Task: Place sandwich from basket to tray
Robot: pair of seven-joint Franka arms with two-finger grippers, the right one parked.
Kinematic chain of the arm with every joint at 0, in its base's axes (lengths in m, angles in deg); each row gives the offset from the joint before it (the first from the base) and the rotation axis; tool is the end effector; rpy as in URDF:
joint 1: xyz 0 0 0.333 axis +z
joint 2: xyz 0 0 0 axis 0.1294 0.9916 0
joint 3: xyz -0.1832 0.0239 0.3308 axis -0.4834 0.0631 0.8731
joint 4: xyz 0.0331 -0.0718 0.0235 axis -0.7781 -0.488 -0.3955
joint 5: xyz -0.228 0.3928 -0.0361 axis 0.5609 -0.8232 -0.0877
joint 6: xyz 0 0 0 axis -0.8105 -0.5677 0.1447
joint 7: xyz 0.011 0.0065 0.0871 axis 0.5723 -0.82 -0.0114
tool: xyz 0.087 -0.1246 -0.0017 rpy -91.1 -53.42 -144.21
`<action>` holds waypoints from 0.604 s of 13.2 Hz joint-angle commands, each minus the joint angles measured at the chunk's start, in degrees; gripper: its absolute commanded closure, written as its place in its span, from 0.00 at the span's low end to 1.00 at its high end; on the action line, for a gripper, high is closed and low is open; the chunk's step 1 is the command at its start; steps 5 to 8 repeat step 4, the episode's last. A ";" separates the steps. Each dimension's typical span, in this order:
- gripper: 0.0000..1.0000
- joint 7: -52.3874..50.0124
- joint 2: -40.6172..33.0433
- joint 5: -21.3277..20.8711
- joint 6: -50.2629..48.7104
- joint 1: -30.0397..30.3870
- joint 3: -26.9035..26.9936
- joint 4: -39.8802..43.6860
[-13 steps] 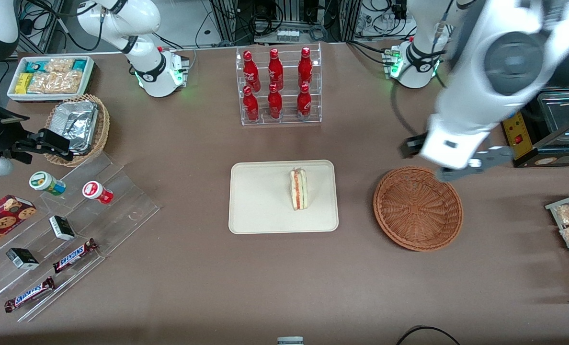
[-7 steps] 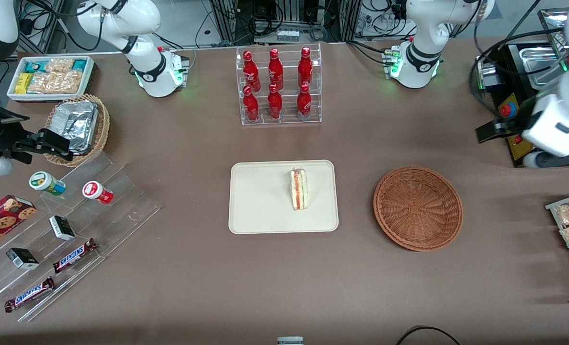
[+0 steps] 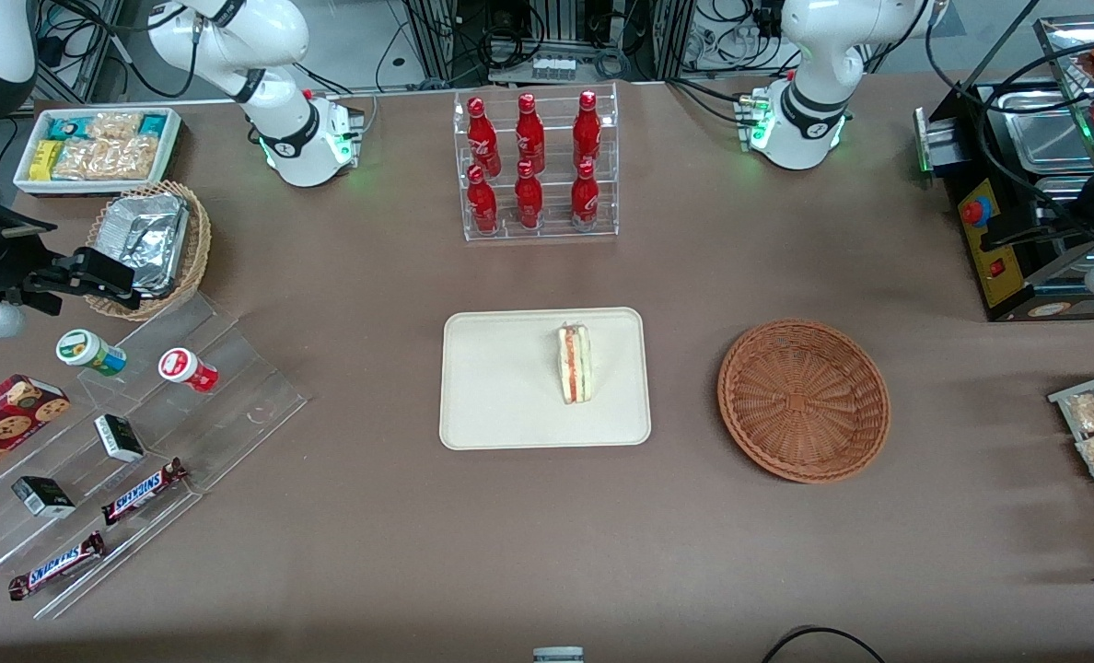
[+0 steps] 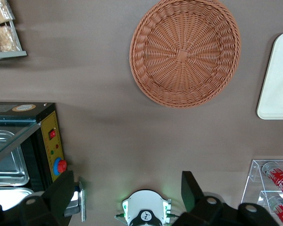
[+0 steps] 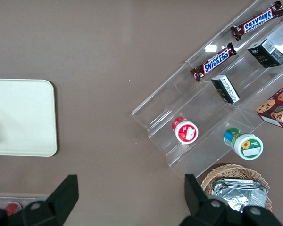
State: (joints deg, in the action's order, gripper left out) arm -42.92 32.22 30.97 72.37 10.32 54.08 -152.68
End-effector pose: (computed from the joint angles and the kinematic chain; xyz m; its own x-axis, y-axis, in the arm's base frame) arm 0.6018 0.0311 0.6277 0.9762 0.0152 -0.2165 0.0143 -0.9999 -0.0058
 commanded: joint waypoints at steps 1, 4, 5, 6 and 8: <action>0.00 0.13 -0.41 -0.97 1.07 -2.34 -0.91 0.01; 0.00 -4.25 0.38 -2.29 1.07 -4.02 -0.99 1.33; 0.00 -4.25 0.38 -2.29 1.07 -4.02 -0.99 1.33; 0.00 -4.25 0.38 -2.29 1.07 -4.02 -0.99 1.33; 0.00 -4.25 0.38 -2.29 1.07 -4.02 -0.99 1.33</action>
